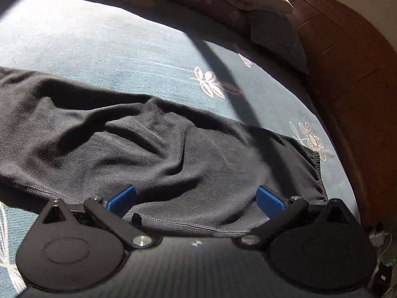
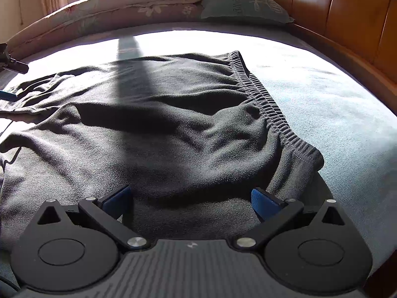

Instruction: Fold clothes

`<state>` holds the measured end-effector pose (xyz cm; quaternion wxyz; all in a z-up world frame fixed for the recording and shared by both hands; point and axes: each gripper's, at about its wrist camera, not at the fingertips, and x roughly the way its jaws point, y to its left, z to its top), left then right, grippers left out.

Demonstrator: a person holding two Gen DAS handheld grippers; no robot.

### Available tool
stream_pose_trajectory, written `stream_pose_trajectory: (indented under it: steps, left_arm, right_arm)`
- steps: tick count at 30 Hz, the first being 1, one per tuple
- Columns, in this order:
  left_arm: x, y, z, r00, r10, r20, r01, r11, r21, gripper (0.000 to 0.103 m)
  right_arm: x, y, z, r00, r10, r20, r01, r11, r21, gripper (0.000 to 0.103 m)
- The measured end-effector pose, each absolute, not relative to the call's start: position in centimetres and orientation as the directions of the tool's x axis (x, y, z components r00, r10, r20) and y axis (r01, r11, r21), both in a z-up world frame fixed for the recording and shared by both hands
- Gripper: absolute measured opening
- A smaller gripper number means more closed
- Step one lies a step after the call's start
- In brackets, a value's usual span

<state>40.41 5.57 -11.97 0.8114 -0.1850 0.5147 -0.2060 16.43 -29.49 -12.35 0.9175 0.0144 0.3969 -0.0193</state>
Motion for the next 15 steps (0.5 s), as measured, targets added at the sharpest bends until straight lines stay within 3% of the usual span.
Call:
stream_pose_trajectory:
  steps: [10, 15]
  left_arm:
    - [38.7, 2.6, -9.0, 0.367, -0.564, -0.739, 0.213, 0.825, -0.524, 0.102]
    - [39.0, -0.6, -10.6, 0.307, -0.583, -0.752, 0.224, 0.813, -0.538, 0.102]
  right_arm:
    - [15.6, -29.8, -12.4, 0.686, 0.006, -0.727, 0.017, 1.000, 0.024, 0.103]
    - [15.5, -29.9, -12.4, 0.693, 0.012, -0.721, 0.010, 1.000, 0.026, 0.103]
